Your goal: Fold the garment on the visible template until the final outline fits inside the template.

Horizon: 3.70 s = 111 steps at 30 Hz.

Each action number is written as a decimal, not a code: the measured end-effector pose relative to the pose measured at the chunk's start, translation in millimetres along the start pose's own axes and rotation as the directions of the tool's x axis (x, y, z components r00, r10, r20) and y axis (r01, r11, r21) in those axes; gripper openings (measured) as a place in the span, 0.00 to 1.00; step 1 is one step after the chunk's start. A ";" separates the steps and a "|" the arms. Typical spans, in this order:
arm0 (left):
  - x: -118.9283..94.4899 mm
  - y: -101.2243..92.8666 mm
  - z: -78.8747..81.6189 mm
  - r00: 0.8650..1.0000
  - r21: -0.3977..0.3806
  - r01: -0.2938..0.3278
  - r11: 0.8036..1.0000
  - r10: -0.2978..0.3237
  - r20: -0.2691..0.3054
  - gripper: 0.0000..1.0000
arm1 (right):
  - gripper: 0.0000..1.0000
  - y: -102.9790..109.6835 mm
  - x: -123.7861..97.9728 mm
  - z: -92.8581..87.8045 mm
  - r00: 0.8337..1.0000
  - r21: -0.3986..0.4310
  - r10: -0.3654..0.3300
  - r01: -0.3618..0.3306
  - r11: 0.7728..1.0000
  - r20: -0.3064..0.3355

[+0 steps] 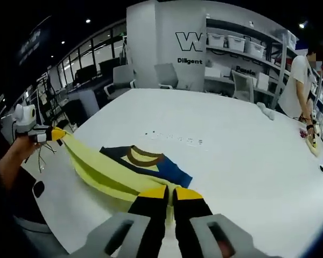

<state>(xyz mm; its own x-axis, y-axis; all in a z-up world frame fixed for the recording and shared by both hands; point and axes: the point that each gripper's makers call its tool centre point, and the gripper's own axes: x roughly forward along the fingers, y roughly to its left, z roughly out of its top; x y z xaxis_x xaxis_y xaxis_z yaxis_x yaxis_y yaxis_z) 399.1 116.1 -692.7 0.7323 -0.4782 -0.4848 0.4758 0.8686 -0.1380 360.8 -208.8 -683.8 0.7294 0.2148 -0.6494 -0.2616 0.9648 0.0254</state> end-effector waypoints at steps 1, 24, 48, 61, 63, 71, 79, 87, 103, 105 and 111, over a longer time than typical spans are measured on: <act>5.1 2.5 0.5 1.000 0.003 -0.005 1.000 0.005 -0.004 0.00 | 0.00 -1.5 2.6 1.9 1.000 -0.002 -0.003 0.003 1.000 0.001; 112.7 52.9 -2.4 0.997 -0.051 -0.065 0.997 0.063 -0.034 0.00 | 0.00 -39.3 114.1 20.4 1.000 -0.004 -0.013 0.013 1.000 -0.018; 175.2 74.4 -62.2 0.981 -0.084 -0.116 0.990 0.101 -0.167 0.00 | 0.00 -56.6 199.6 -29.6 0.990 0.016 -0.011 0.014 1.000 -0.142; 182.7 77.4 -74.1 0.974 -0.051 -0.128 0.991 0.116 -0.193 0.00 | 0.00 -61.6 216.3 -41.6 0.986 0.012 -0.018 0.020 1.000 -0.165; 182.9 77.0 -73.6 0.975 -0.042 -0.128 0.991 0.118 -0.191 0.00 | 0.00 -61.7 216.8 -41.8 0.986 0.016 -0.017 0.020 1.000 -0.166; 178.2 77.5 -71.5 0.975 -0.040 -0.128 0.991 0.118 -0.186 0.01 | 0.00 -60.3 207.5 -35.4 0.991 0.050 -0.003 0.010 0.999 -0.136; 170.0 78.9 -58.6 0.980 -0.060 -0.136 0.989 0.126 -0.155 0.05 | 0.00 -66.2 194.8 -24.6 0.997 0.076 -0.006 0.012 0.997 -0.081; 158.9 78.4 -52.6 0.984 -0.069 -0.127 0.989 0.117 -0.136 0.06 | 0.04 -56.2 175.6 -18.2 0.999 0.062 -0.007 0.010 0.998 -0.043; 160.3 69.7 -67.8 0.983 -0.049 -0.108 0.993 0.099 -0.155 0.10 | 0.07 -41.1 177.4 -26.5 0.998 0.058 0.024 -0.021 0.998 -0.054; 162.8 69.1 -64.7 0.985 -0.040 -0.107 0.993 0.100 -0.143 0.10 | 0.07 -39.8 180.7 -23.8 0.998 0.053 0.035 -0.032 0.998 -0.051; 167.5 64.3 -54.9 0.986 -0.045 -0.103 0.994 0.096 -0.139 0.11 | 0.10 -40.9 186.8 -10.9 1.000 -0.093 0.024 -0.025 0.995 -0.012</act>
<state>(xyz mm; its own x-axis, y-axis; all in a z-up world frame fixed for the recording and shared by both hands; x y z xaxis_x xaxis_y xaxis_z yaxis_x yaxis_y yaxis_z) 525.7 98.9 -830.1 0.7001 -0.3700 -0.6108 0.3756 0.9182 -0.1257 500.9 -209.7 -814.4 0.7151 0.2365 -0.6578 -0.3379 0.9407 -0.0290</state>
